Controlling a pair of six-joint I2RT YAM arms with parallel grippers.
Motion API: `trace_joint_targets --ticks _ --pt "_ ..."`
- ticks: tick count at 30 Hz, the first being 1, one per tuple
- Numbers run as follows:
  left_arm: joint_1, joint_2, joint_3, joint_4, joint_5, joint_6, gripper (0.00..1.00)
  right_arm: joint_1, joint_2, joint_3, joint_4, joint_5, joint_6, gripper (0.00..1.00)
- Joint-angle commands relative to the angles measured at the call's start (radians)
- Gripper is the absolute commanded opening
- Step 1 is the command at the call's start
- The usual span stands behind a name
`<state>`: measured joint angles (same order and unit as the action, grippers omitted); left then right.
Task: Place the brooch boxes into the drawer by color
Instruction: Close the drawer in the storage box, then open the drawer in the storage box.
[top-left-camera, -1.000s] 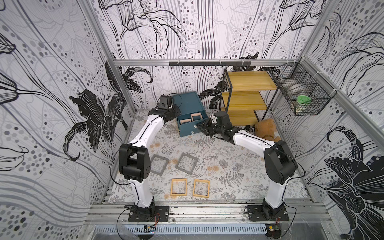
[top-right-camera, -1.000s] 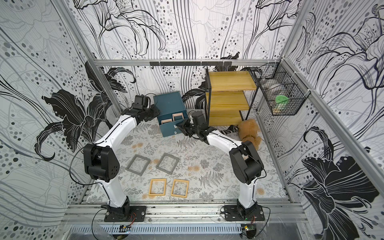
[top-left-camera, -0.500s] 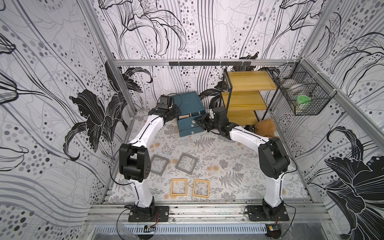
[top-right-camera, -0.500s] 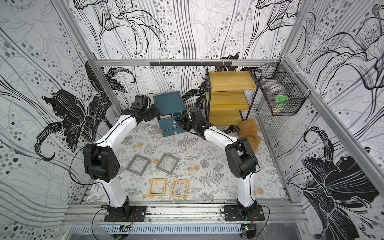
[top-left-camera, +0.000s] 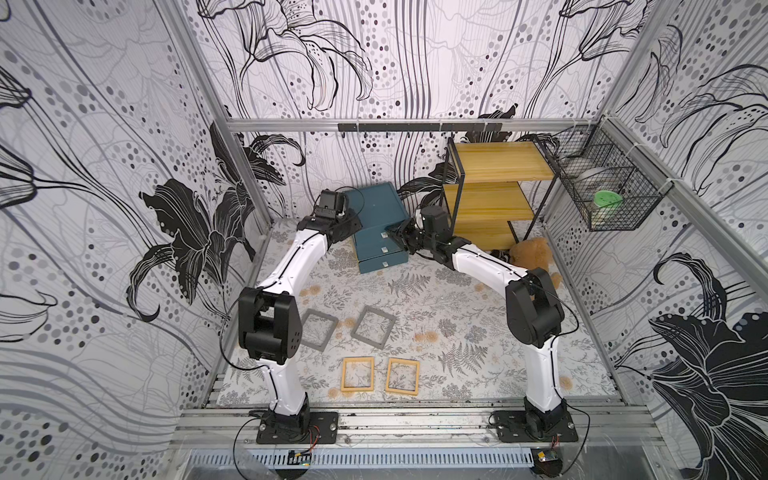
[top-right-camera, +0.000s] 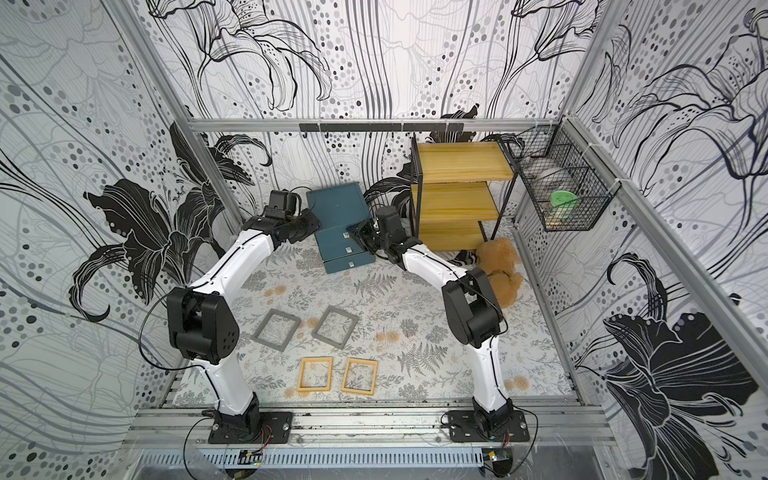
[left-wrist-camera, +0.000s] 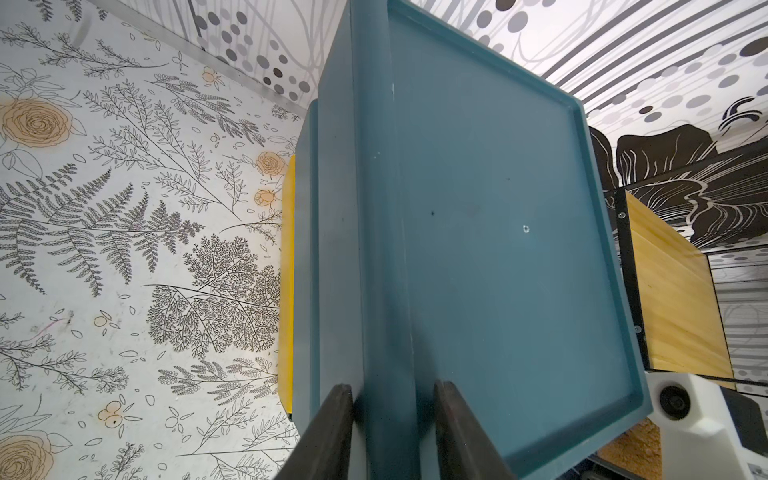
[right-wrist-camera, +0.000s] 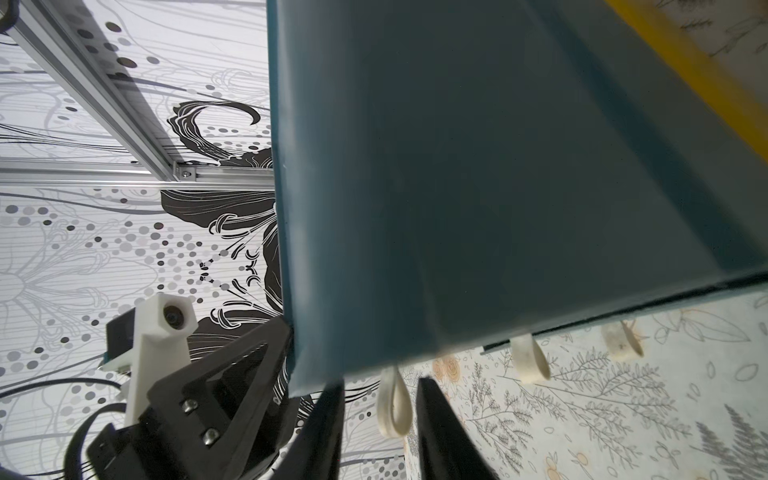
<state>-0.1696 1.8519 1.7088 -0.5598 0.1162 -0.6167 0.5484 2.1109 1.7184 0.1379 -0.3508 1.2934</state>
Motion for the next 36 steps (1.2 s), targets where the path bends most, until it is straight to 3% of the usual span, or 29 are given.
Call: trace_joint_targets --ticks 1,8,14,19,32,36 --pt "-0.008 -0.007 -0.018 -0.008 0.013 -0.004 0.37 -0.009 0.029 0.038 -0.004 0.021 -0.012 0.34" --pt "-0.011 -0.009 -0.02 -0.007 0.011 -0.003 0.37 -0.008 -0.042 -0.03 0.018 0.029 -0.011 0.34" --pt "-0.011 -0.011 -0.02 -0.006 0.008 -0.003 0.37 -0.006 -0.169 -0.272 0.13 0.028 0.015 0.39" --pt "-0.01 -0.011 -0.021 -0.008 0.005 0.0 0.37 -0.005 -0.182 -0.398 0.222 -0.003 0.036 0.42" --pt "-0.011 -0.006 -0.005 -0.019 -0.002 0.002 0.37 0.006 -0.014 -0.277 0.286 -0.047 0.094 0.46" --pt "-0.01 -0.003 -0.003 -0.017 -0.001 0.0 0.37 0.005 0.029 -0.229 0.284 -0.044 0.102 0.42"
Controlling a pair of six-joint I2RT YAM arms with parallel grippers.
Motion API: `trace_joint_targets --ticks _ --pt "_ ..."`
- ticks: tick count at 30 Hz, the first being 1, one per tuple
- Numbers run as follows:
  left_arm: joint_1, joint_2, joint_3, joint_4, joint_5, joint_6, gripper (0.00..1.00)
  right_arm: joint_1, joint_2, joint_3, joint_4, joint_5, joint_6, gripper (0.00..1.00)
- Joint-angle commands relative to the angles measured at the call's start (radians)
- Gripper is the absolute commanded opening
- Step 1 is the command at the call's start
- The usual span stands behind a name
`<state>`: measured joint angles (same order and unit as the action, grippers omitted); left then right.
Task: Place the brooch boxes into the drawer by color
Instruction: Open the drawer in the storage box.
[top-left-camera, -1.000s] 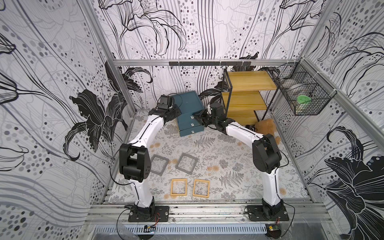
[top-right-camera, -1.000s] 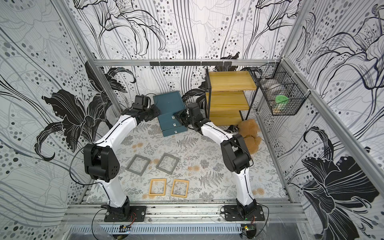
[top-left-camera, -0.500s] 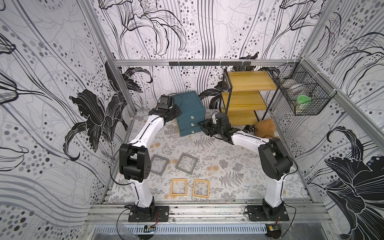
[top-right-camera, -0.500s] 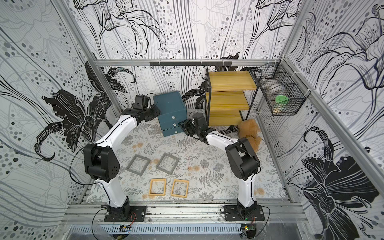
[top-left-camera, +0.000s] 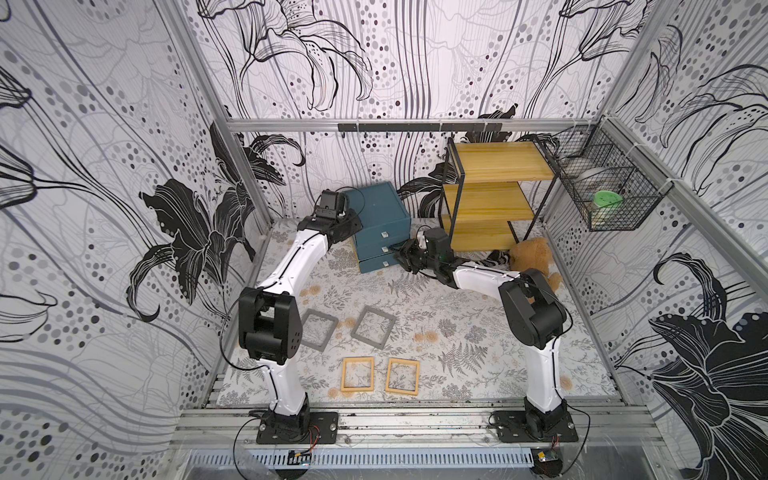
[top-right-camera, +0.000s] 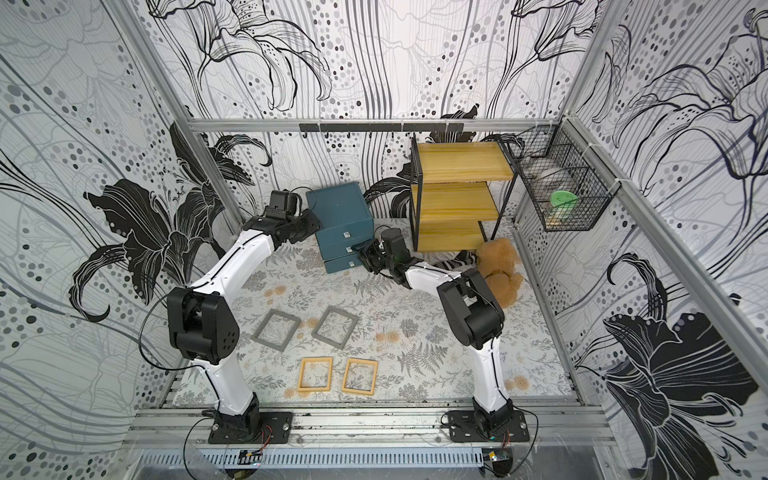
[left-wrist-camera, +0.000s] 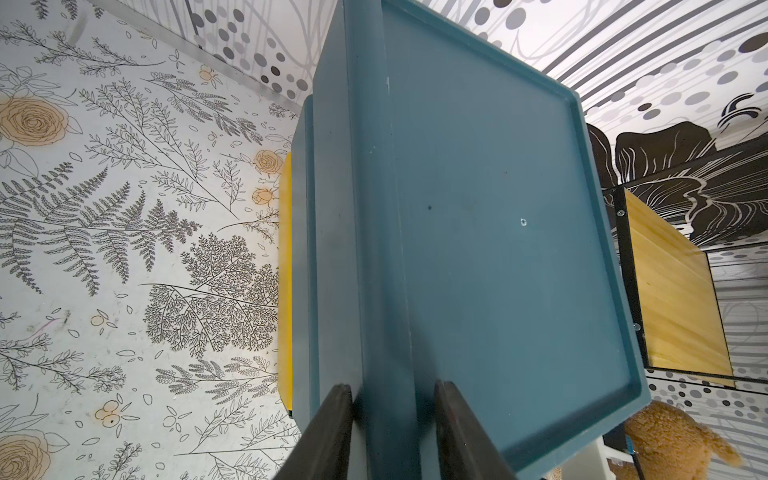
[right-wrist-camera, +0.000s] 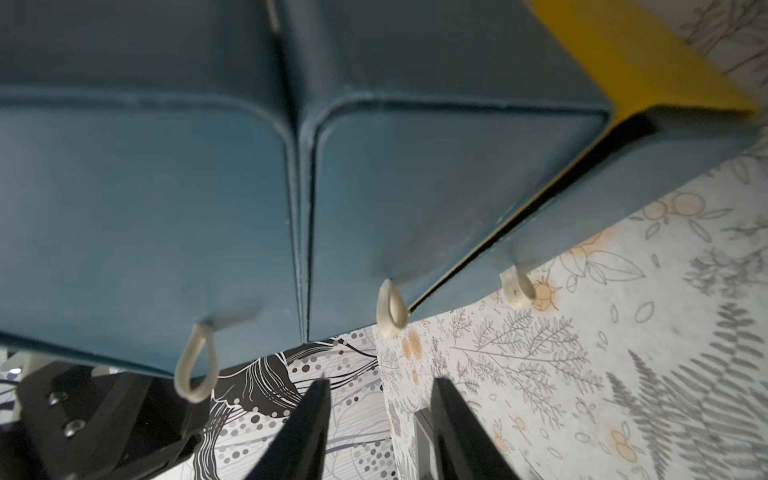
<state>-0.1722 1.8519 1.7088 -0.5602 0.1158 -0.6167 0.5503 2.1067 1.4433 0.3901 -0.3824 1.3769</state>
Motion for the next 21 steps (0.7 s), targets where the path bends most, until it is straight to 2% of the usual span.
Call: trace_joint_targets --ticks 1,11,21 --pt "-0.009 -0.001 -0.002 -0.018 -0.001 0.001 0.37 0.005 0.042 0.058 0.03 -0.012 0.02 0.41" --pt "-0.009 0.008 0.014 -0.023 -0.001 0.005 0.37 0.009 0.104 0.105 0.022 -0.018 0.051 0.38" --pt "-0.008 0.008 0.015 -0.026 0.0 0.007 0.37 0.021 0.134 0.137 0.02 -0.011 0.076 0.29"
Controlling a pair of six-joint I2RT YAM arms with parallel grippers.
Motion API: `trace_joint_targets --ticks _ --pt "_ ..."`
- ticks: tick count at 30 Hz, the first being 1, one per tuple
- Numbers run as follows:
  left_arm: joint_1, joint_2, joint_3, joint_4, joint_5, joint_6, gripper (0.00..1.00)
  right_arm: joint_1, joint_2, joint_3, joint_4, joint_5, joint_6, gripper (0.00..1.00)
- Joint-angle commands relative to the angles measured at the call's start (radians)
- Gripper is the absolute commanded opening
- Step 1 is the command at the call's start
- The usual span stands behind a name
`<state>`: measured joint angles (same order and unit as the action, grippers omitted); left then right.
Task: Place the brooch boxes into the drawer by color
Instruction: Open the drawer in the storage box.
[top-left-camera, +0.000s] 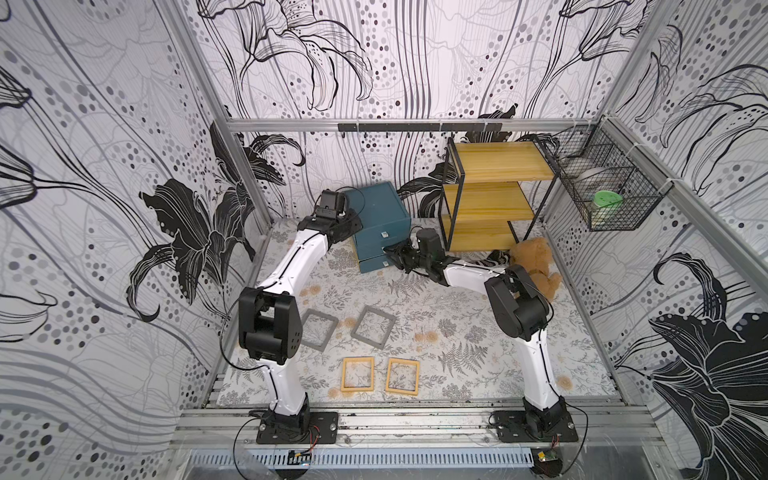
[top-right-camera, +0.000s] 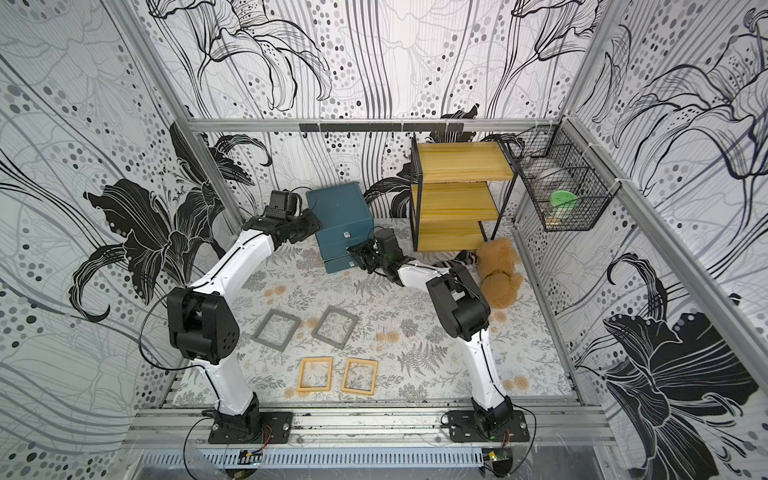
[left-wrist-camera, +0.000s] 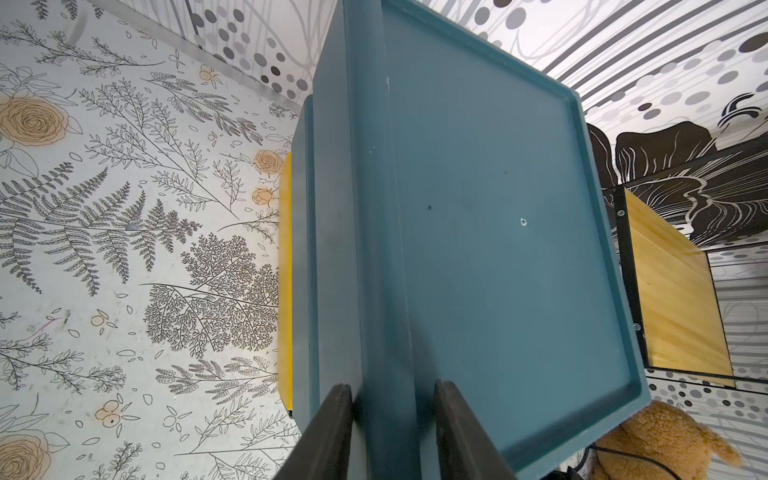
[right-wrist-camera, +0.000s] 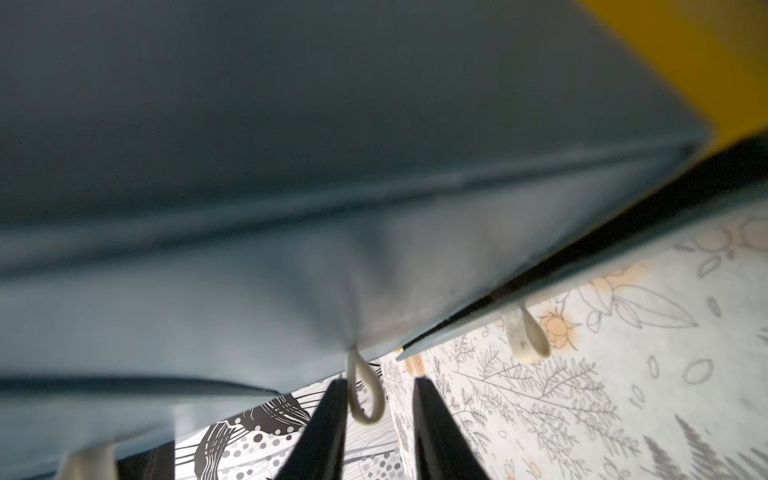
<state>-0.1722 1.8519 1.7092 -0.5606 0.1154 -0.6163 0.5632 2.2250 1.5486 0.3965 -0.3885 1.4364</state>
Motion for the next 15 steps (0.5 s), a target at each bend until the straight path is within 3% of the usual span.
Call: trace_joint_targets --ticks 1,5,10,15 --pt "-0.008 0.008 0.015 -0.027 0.001 0.007 0.37 0.009 0.014 0.029 0.018 -0.001 0.02 0.28" --pt "-0.009 0.008 0.018 -0.027 0.002 0.007 0.37 0.008 0.01 0.03 0.015 0.017 0.025 0.21" --pt "-0.008 0.006 0.017 -0.025 0.005 0.006 0.37 0.01 -0.008 0.005 0.015 0.041 0.042 0.0" --pt "-0.008 0.006 0.015 -0.025 0.007 0.006 0.37 0.018 -0.038 -0.045 0.04 0.052 0.069 0.0"
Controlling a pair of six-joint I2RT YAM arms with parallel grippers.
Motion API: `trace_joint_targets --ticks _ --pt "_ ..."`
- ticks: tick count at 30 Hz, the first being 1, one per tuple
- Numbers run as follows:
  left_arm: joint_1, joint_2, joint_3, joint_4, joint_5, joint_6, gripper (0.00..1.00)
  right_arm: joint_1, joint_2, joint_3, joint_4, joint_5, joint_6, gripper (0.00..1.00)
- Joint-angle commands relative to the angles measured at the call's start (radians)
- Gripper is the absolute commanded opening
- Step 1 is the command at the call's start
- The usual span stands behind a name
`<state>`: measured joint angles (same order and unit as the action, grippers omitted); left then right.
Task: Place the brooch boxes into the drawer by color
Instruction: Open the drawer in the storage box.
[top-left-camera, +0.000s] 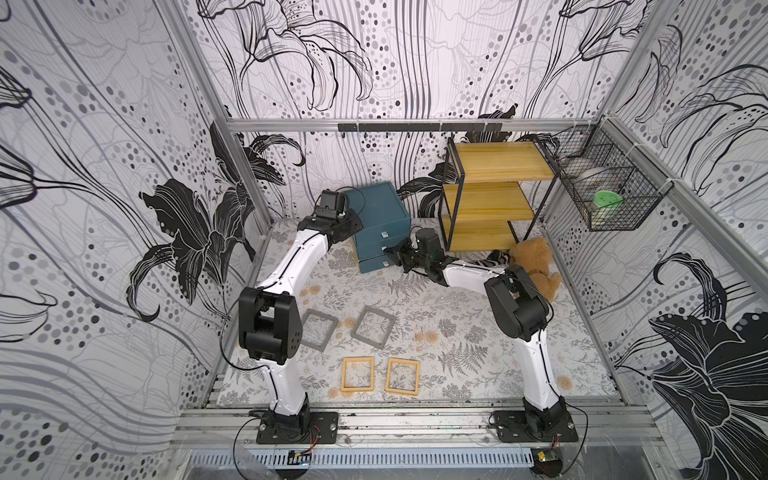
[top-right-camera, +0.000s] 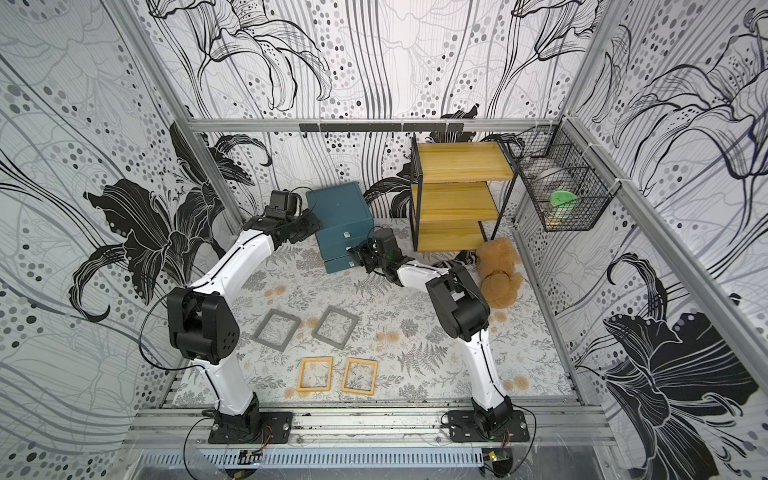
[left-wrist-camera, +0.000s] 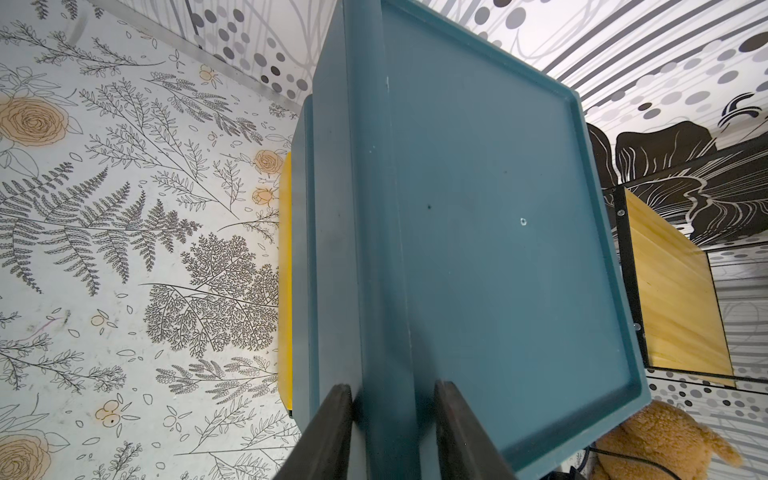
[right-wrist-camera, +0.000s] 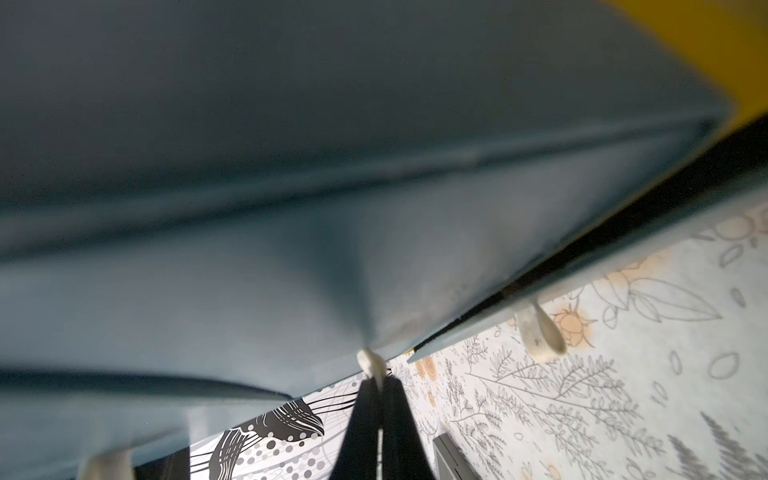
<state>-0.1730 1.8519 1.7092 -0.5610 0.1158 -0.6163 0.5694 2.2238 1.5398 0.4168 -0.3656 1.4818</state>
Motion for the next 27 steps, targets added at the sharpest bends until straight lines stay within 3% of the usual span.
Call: trace_joint_targets --ticks 1,27 --pt "-0.007 0.005 0.014 -0.023 0.007 0.005 0.37 0.015 -0.044 -0.044 0.02 0.031 0.027 0.0" --pt "-0.008 -0.005 -0.006 -0.011 0.006 0.004 0.37 0.082 -0.369 -0.414 -0.065 0.034 0.029 0.0"
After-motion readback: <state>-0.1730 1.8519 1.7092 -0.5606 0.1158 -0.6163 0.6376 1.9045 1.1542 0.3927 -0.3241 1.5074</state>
